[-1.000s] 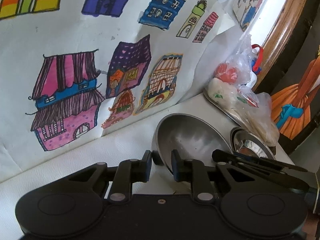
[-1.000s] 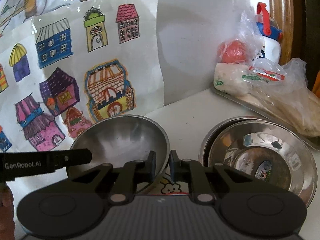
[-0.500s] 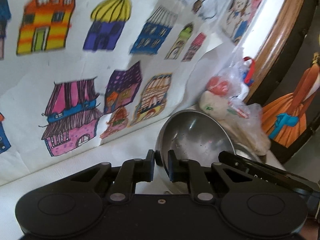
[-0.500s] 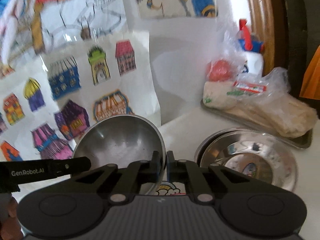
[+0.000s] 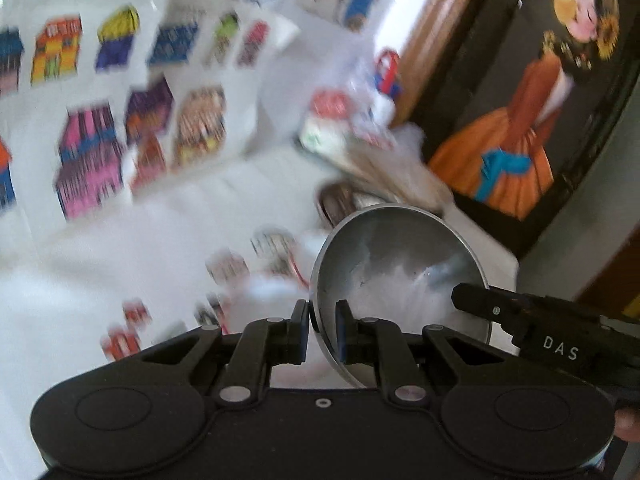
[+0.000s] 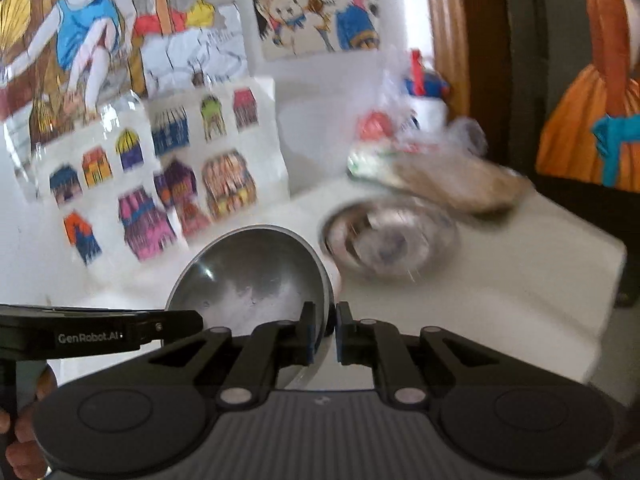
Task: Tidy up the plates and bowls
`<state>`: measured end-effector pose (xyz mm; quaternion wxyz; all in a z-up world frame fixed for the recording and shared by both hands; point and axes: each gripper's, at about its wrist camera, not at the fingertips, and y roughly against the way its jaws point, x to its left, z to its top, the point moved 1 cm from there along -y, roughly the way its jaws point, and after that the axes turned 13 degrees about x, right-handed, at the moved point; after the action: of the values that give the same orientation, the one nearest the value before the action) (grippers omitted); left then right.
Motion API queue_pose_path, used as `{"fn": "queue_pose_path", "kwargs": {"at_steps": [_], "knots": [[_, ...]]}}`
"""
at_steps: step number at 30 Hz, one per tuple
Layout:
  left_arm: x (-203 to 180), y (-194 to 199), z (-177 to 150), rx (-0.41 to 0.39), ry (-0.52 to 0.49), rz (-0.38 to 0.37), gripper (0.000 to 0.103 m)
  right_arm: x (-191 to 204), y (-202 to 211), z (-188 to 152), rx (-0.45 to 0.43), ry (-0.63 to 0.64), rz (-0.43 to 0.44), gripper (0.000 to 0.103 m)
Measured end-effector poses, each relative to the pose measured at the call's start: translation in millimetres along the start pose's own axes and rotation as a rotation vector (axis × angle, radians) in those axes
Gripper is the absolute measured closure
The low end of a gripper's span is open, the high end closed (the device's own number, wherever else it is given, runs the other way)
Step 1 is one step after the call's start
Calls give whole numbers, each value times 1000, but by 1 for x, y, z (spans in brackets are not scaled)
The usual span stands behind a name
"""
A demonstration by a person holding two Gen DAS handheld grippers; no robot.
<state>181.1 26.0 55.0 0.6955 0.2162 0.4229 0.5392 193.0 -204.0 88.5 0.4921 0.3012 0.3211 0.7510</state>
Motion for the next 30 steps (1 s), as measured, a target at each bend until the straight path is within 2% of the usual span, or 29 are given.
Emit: {"fn": "queue_pose_path", "kwargs": {"at_steps": [6, 10, 15, 21, 23, 30], "knots": [[-12, -20, -35, 117, -9, -15, 89, -17, -1, -46, 84, -37, -17, 92], [-16, -23, -44, 149, -34, -2, 89, -24, -6, -59, 114, -58, -4, 92], [-17, -33, -38, 196, -69, 33, 89, -28, -14, -56, 141, -68, 26, 87], [-10, -39, -25, 231, -50, -2, 87, -34, -21, -45, 180, -63, 68, 83], [-7, -39, -25, 230, -42, -17, 83, -36, -22, -46, 176, -67, 82, 81], [5, -33, -27, 200, -14, -32, 62, -43, -20, -53, 137, -89, 87, 51]]}}
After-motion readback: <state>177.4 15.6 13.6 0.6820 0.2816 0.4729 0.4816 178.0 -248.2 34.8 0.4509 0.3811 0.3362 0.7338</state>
